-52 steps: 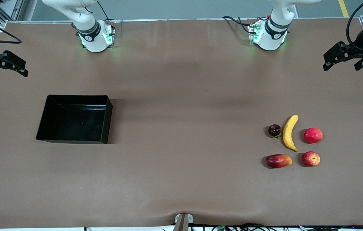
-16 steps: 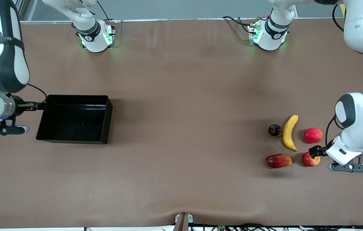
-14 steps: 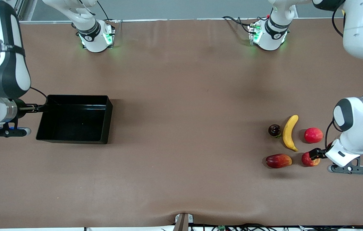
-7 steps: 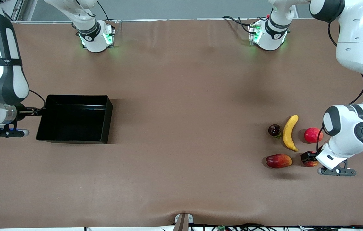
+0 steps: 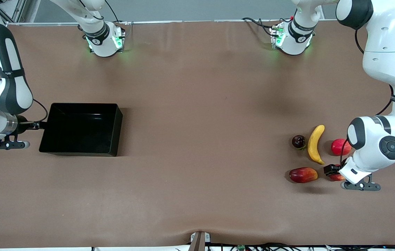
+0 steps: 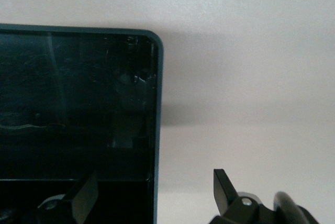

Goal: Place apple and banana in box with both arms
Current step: 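Close the left gripper on the apple while the right gripper grips the box rim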

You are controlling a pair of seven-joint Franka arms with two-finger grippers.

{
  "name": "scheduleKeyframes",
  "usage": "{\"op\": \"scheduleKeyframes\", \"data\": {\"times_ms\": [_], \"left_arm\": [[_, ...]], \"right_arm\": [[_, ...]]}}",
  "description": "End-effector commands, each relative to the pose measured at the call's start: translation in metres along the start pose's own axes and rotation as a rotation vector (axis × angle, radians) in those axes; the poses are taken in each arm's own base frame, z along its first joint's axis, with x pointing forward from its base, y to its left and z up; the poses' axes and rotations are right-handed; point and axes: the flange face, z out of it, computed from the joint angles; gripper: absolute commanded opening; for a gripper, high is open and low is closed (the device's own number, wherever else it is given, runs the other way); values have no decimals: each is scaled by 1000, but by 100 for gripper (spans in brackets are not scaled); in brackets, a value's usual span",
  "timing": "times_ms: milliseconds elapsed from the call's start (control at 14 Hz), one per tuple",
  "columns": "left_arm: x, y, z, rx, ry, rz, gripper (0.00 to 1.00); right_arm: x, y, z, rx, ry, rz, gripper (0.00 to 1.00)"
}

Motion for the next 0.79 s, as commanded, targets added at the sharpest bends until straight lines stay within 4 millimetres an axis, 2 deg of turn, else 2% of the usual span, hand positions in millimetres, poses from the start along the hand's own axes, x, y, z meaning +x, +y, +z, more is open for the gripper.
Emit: {"op": "scheduleKeyframes", "data": {"times_ms": [0, 71, 143, 214, 357, 429, 571, 714], "left_arm": [[2, -5, 4, 7, 10, 10, 100], [2, -5, 5, 6, 9, 10, 100], [1, -5, 5, 6, 7, 10, 96], [1, -3, 7, 5, 5, 12, 86], [0, -5, 11, 5, 0, 43, 59], [-1, -7, 11, 5, -1, 47, 47], [0, -9, 10, 6, 2, 65, 23], [0, -9, 9, 6, 4, 90, 6]], "right_arm": [[0, 2, 21, 57, 5, 11, 75], [-2, 1, 30, 75, 3, 20, 64], [-3, 1, 34, 82, 11, 27, 55], [-4, 0, 37, 85, 7, 28, 42], [-4, 2, 39, 87, 4, 31, 19], [-4, 3, 38, 87, 5, 31, 2], [-4, 5, 37, 88, 4, 25, 0], [-4, 4, 34, 93, -5, 26, 0]]}}
